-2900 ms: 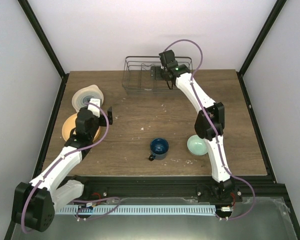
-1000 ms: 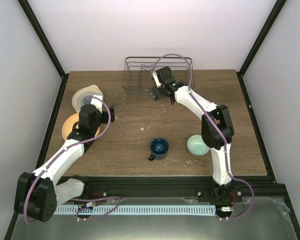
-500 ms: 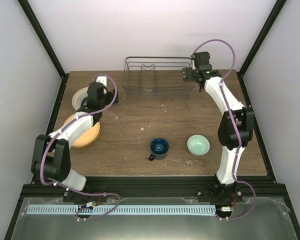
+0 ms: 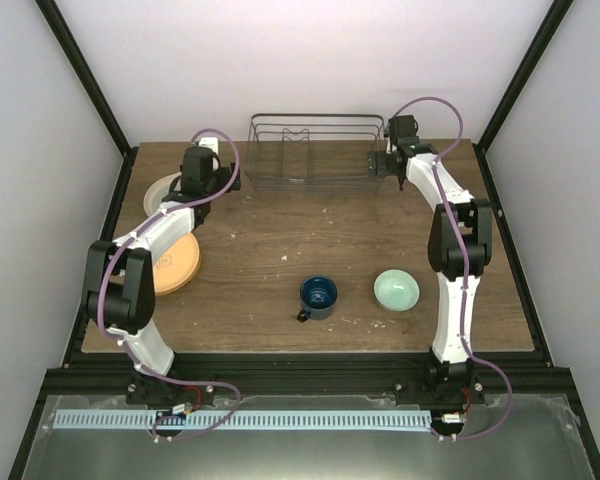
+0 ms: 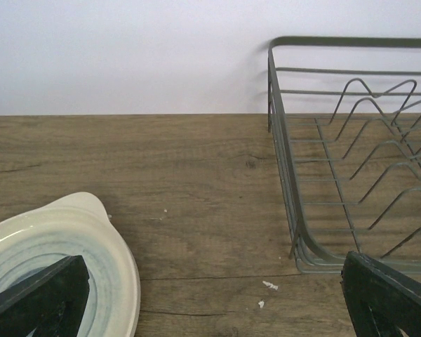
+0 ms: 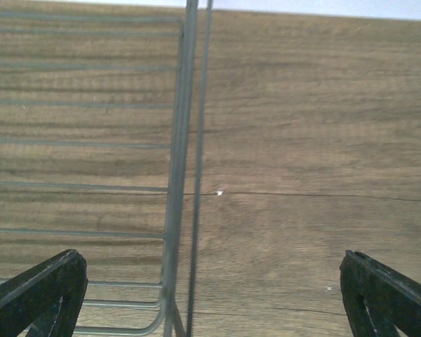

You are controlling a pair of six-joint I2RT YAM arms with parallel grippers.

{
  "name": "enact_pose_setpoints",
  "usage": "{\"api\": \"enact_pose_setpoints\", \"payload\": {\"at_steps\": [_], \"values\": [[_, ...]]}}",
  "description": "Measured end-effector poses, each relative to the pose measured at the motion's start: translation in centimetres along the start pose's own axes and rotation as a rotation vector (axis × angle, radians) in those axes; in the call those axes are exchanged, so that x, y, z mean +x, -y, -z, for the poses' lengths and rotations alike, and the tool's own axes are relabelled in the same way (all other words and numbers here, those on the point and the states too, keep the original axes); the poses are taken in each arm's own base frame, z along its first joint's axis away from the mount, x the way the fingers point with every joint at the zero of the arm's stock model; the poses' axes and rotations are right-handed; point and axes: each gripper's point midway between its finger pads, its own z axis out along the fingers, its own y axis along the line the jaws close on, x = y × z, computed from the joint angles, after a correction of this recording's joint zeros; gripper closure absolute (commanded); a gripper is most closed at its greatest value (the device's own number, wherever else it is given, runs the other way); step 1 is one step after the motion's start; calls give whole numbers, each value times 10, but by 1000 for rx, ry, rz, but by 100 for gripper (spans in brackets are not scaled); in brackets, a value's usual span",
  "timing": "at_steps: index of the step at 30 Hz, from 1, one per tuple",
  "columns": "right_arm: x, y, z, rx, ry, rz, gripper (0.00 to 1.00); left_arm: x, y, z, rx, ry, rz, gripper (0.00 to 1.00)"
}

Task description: Load the mixed dishes into the dish rack

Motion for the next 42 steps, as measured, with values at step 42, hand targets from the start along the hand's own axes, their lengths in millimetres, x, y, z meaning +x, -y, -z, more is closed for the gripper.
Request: {"api": "enact_pose_setpoints", "payload": {"at_steps": [42], "values": [[2, -14, -25, -56, -9, 6, 0, 30, 65, -113, 147, -150, -37, 0]]}}
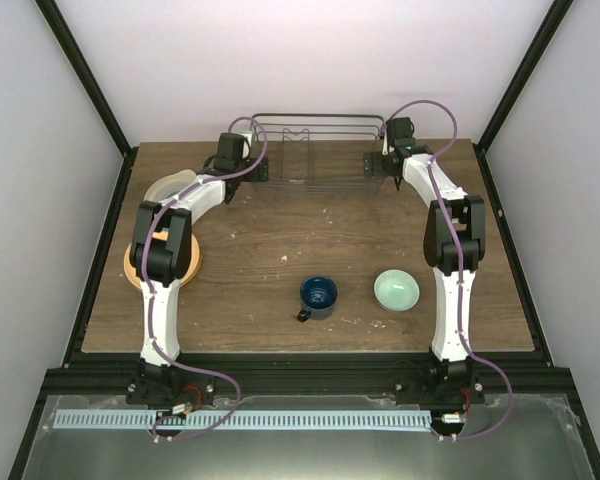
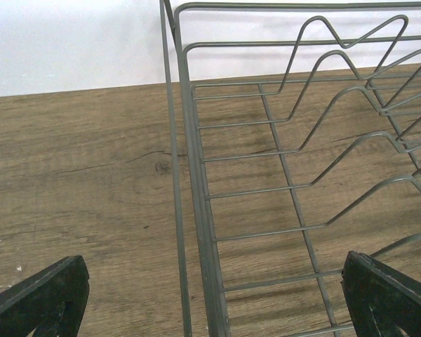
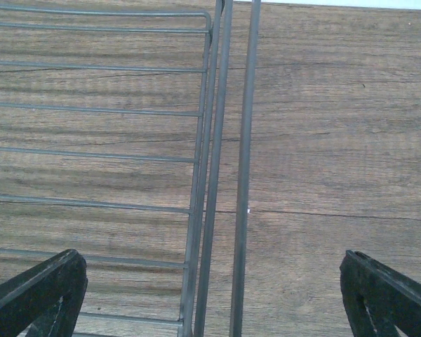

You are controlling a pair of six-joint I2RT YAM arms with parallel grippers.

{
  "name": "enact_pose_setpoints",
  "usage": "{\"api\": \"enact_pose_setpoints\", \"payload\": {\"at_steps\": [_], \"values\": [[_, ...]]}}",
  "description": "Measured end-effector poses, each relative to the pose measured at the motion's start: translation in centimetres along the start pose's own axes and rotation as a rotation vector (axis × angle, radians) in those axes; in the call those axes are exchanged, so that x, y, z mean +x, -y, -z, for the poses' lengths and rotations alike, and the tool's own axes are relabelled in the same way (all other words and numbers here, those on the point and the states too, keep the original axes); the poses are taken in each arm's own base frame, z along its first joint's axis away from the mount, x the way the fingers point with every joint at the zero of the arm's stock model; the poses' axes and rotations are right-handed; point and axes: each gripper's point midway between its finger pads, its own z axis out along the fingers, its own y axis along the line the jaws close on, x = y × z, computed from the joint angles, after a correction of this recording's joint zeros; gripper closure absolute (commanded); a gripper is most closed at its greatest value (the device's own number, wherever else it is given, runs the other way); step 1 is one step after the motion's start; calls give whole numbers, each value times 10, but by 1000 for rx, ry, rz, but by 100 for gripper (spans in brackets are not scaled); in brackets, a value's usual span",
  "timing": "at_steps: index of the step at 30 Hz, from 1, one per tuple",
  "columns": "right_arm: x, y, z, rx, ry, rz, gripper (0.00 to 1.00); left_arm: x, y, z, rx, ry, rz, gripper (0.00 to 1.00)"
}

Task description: Load the mixed dishes into the dish rack

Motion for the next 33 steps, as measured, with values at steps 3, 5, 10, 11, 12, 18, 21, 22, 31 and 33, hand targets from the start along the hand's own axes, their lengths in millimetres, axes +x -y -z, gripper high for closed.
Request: {"api": "enact_pose_setpoints", "payload": {"at_steps": [3, 5, 10, 11, 12, 18, 21, 22, 31, 33], "values": [[2, -1, -2, -4, 3, -2, 0, 1, 0, 0, -1, -4, -1, 0], [8, -1, -4, -3, -10, 0, 0, 1, 1, 0, -1, -4, 1, 0], [30, 0, -7, -2, -67, 7, 0, 4, 2, 0, 2, -5, 10, 0], [33, 1, -6, 1, -72, 8, 0, 4, 2, 1, 3, -2, 11, 0], [36, 1, -5, 2, -78, 9, 0, 5, 3, 1, 4, -2, 11, 0], [42, 2, -2, 6, -84, 10, 0, 17, 5, 14, 14, -17, 14, 0], [46, 2, 1, 6, -88, 10, 0, 25, 7, 23, 21, -24, 18, 0], [48, 2, 2, 5, -92, 10, 0, 27, 7, 26, 23, -26, 19, 0], [65, 4, 17, 3, -127, 16, 0, 36, 9, 43, 35, -41, 24, 0], [69, 3, 22, 1, -137, 19, 0, 39, 9, 47, 35, -48, 23, 0]]}}
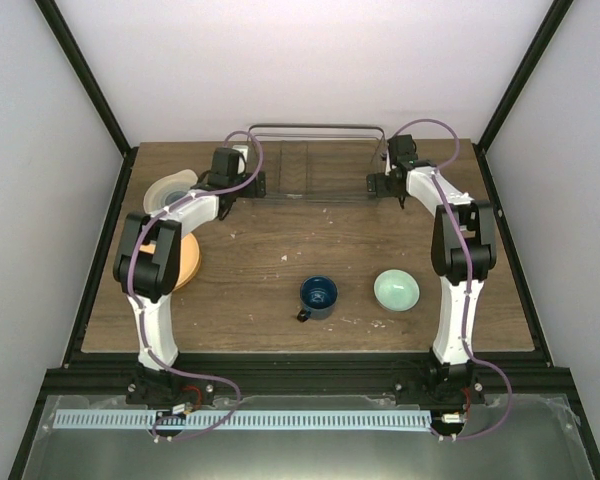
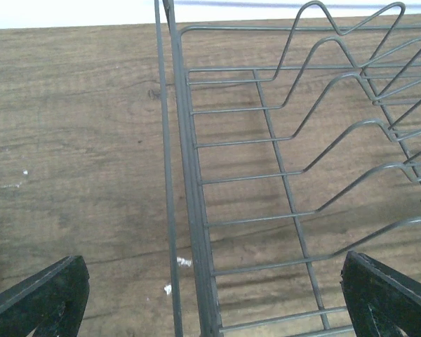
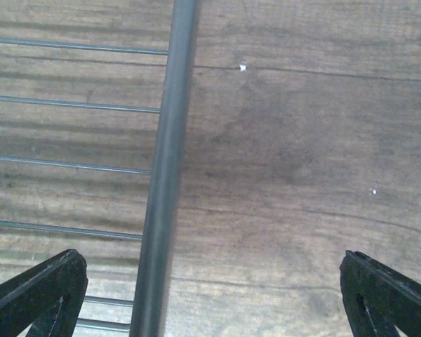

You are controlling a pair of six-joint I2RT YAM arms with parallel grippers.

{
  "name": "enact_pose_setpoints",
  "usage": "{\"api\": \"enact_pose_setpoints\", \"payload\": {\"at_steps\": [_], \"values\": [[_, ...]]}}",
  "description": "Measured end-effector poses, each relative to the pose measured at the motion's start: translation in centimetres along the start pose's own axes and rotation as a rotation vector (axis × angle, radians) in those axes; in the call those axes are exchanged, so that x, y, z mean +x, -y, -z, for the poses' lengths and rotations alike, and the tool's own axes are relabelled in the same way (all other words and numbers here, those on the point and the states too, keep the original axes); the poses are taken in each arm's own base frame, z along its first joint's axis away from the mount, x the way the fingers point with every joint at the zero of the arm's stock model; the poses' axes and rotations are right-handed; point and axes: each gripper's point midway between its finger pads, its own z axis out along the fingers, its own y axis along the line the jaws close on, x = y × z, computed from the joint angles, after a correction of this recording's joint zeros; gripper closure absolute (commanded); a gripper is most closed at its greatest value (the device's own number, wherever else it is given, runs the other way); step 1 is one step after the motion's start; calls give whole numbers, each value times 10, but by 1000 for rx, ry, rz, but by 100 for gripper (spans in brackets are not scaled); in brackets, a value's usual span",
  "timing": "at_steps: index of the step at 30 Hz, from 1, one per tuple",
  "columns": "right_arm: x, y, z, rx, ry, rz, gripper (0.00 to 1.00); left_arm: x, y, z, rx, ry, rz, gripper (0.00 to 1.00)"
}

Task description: Load the mixed dishes into the dish rack

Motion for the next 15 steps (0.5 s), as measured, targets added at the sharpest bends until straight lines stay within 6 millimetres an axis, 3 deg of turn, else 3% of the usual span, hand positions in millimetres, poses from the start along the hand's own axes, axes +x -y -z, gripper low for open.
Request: {"api": "enact_pose_setpoints", "payload": {"at_steps": [15], "values": [[31, -26, 18, -38, -43, 44, 0, 19, 3, 39, 9, -34, -7, 0]]}}
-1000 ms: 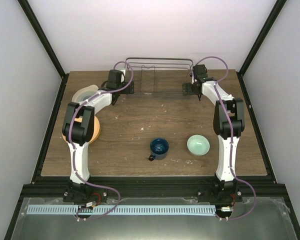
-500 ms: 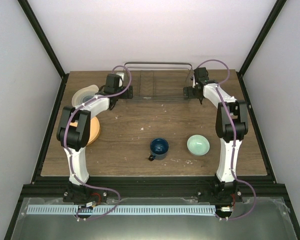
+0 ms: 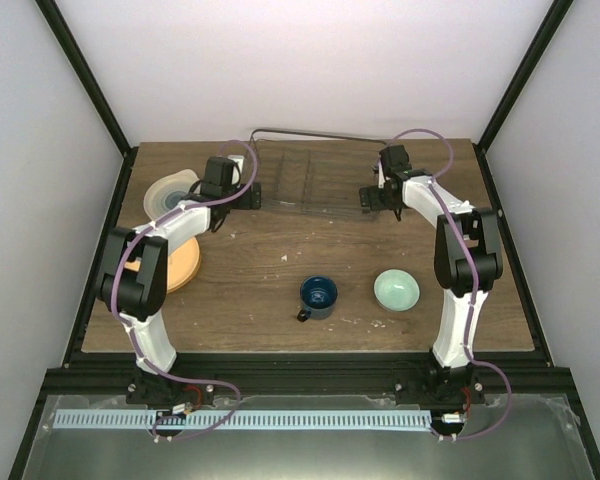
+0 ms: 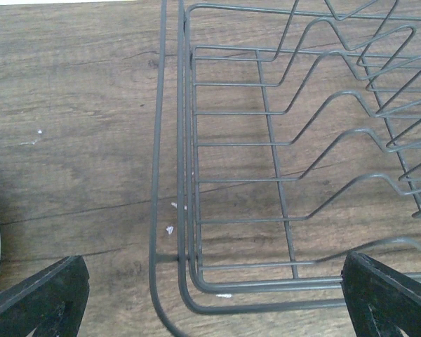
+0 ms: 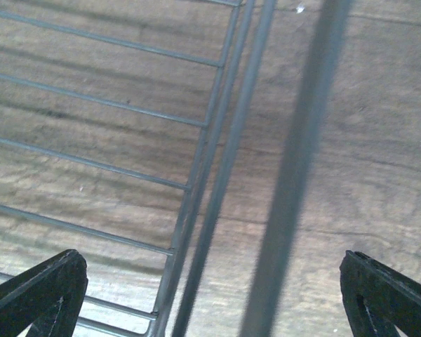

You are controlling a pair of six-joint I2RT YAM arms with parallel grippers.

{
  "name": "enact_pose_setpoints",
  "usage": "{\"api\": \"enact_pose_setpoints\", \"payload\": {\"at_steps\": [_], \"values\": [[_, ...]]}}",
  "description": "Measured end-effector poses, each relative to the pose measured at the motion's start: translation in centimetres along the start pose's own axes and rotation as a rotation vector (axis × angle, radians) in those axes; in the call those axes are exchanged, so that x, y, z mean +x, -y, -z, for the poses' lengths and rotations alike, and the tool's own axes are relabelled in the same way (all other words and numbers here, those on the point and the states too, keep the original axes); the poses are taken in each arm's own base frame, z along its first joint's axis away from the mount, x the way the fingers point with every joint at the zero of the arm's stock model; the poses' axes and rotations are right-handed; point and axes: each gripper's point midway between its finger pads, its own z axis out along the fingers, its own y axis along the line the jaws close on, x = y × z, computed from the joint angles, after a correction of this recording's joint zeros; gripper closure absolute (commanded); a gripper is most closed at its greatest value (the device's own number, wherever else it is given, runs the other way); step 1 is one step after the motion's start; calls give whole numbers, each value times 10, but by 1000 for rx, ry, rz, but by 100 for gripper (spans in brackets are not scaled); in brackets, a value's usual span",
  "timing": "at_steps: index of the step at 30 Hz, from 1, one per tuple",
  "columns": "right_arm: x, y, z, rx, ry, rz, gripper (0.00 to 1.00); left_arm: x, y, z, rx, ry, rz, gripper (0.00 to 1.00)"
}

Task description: Load the mixed dishes into the dish rack

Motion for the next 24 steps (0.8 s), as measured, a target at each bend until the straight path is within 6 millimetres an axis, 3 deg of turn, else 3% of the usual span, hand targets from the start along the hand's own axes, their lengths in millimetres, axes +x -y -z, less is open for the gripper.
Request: {"api": "enact_pose_setpoints", "payload": {"at_steps": [5, 13, 20, 24], "values": [[9, -8, 2, -9, -9, 10, 0, 6, 0, 5, 2, -6, 0, 0], [21, -3, 12, 18, -10, 12, 0, 3, 1, 9, 5, 4, 2, 0], [29, 4, 28, 46, 4, 8, 0, -44, 6, 5, 6, 84, -3, 0], [18, 4, 44, 40, 54, 3, 0, -61, 6, -5, 5, 107, -8, 0]]}}
